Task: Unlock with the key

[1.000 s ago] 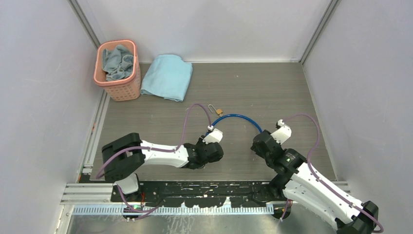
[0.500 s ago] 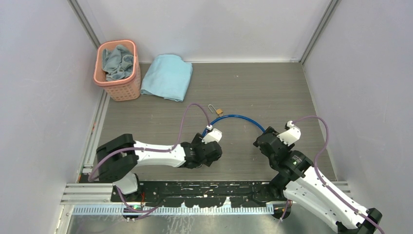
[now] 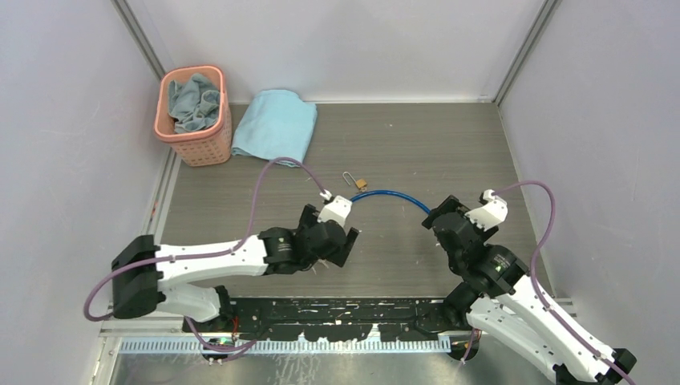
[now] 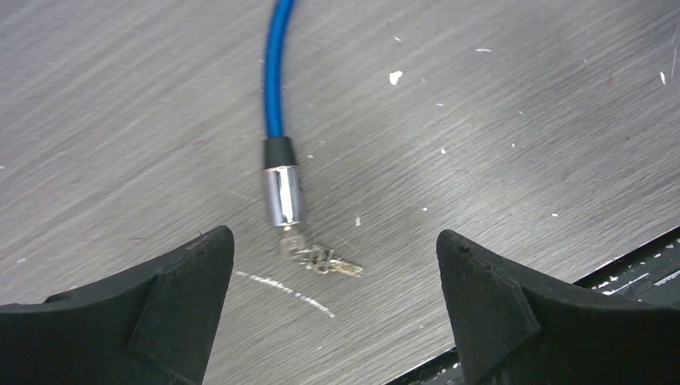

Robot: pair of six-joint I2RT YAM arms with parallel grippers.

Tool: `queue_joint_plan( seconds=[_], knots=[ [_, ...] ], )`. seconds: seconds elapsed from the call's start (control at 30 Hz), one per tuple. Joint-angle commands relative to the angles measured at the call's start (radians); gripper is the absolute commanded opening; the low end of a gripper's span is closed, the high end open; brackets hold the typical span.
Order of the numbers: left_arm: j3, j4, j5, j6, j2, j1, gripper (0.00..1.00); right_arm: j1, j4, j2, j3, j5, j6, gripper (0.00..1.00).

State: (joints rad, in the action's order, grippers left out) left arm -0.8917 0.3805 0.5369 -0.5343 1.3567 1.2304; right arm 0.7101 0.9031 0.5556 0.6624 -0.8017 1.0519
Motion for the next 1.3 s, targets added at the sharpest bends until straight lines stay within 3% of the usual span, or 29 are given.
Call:
queue_joint_plan(
  seconds=[0.0,0.33,0.57,0.73,0.9,1.03,1.27],
  knots=[
    [-0.002,0.082,0.112,0.040,-0.135,-0.033,0.96,-0.002,-0.142,0.005,0.044,-0.054,-0.153,0.93],
    [0.136,0.193,0.309,0.003,-0.490,-0.228,0.99,-0.002,-0.258,0.193,0.202,0.079,-0.396,0.95],
    [0.193,0.180,0.395,0.053,-0.501,-0.289,1.00,-0.002,-0.307,0.346,0.292,0.118,-0.480,1.00],
    [0.216,0.111,0.511,0.118,-0.446,-0.318,1.00,-0.004,-0.341,0.463,0.321,-0.058,-0.515,1.00],
    [0.326,-0.165,0.618,0.361,-0.469,-0.357,1.00,-0.032,-0.269,0.566,0.362,-0.285,-0.421,1.00],
    [0.447,-0.388,0.522,0.462,-0.516,-0.454,1.00,-0.061,-0.510,0.518,0.234,-0.204,-0.571,1.00],
    [0.503,-0.591,0.331,0.431,-0.468,-0.698,1.00,-0.077,-0.976,0.435,-0.057,-0.235,-0.801,1.00]
  ],
)
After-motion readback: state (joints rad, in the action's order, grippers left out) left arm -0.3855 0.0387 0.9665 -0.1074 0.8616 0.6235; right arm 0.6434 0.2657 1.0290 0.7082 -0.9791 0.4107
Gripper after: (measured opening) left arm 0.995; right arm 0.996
